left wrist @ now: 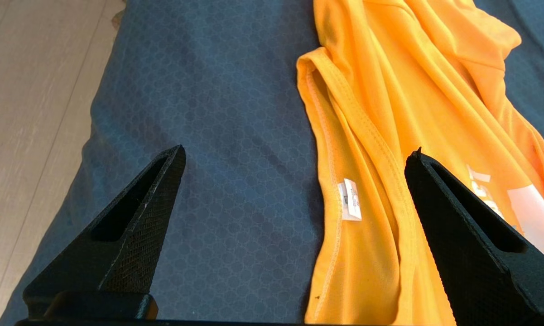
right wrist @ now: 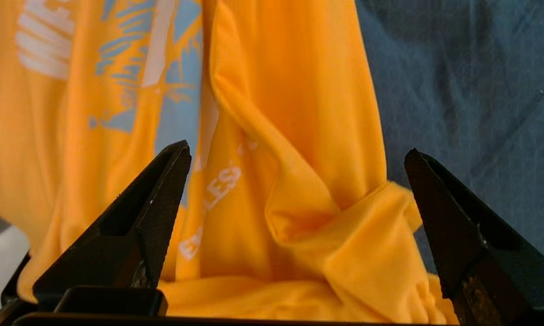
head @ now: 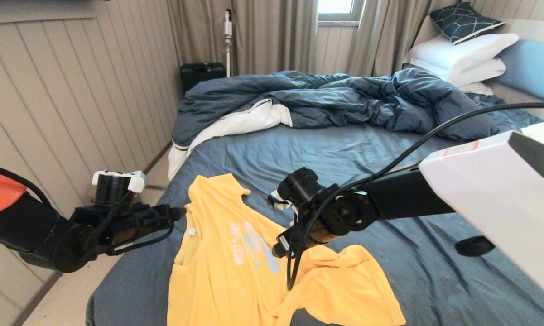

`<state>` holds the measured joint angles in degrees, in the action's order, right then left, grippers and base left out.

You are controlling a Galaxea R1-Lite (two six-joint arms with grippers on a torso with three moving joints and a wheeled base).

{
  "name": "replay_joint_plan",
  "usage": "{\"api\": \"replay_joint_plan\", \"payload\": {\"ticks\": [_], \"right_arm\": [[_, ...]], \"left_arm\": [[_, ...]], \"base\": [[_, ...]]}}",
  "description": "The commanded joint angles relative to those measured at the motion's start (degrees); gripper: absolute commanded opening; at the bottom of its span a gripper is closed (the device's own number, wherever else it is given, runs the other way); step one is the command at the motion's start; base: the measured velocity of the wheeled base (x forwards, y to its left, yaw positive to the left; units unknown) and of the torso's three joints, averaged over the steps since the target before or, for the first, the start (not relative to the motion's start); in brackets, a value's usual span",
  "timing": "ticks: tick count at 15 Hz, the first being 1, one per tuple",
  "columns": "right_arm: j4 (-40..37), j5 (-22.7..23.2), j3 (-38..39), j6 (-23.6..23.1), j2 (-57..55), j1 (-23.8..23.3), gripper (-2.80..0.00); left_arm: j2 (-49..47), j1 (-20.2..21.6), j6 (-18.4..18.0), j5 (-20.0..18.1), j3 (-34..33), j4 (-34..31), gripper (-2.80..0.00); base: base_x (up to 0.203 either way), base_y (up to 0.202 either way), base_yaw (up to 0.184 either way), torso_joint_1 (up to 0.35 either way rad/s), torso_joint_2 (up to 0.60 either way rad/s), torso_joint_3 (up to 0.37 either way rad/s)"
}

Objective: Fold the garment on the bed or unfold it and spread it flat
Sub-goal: Unford the yellow T-shirt

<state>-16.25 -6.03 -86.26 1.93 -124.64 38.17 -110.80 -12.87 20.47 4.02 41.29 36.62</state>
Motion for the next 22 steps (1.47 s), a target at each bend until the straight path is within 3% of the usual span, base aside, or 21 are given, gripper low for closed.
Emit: {"api": "replay_joint_plan", "payload": {"ticks": [1, 2, 11, 16, 22], "right_arm": [[-0.2, 0.0, -1.1, 0.0, -2.2, -0.3, 0.0], [0.0, 0.0, -1.3, 0.1, -2.6, -0.5, -2.8], [-0.3, -0.2, -1.4, 0.0, -2.1, -0.9, -2.8], [-0.3, -0.5, -3.2, -0.8, 0.9, -8.8, -2.8], [-0.6, -4.6, -14.1, -1.4, -5.5, -16.0, -2.8]], "left_arm": [[-0.1, 0.0, 0.2, 0.1, -0.1, 0.2, 0.0], [-0.4, 0.0, 0.2, 0.1, -0.4, 0.4, 0.0], [-3.3, 0.0, -0.3, -0.2, -1.7, 5.1, 0.0], [-3.5, -0.2, -0.3, -0.3, -1.8, 5.1, 0.0], [-3.5, -0.3, -0.3, -0.3, -1.9, 5.1, 0.0]], "base": [[0.0, 0.0, 0.0, 0.0, 0.0, 0.0], [0.0, 0.0, 0.0, 0.0, 0.0, 0.0], [0.0, 0.0, 0.0, 0.0, 0.0, 0.0], [0.0, 0.0, 0.0, 0.0, 0.0, 0.0], [0.0, 0.0, 0.0, 0.0, 0.0, 0.0]]}}
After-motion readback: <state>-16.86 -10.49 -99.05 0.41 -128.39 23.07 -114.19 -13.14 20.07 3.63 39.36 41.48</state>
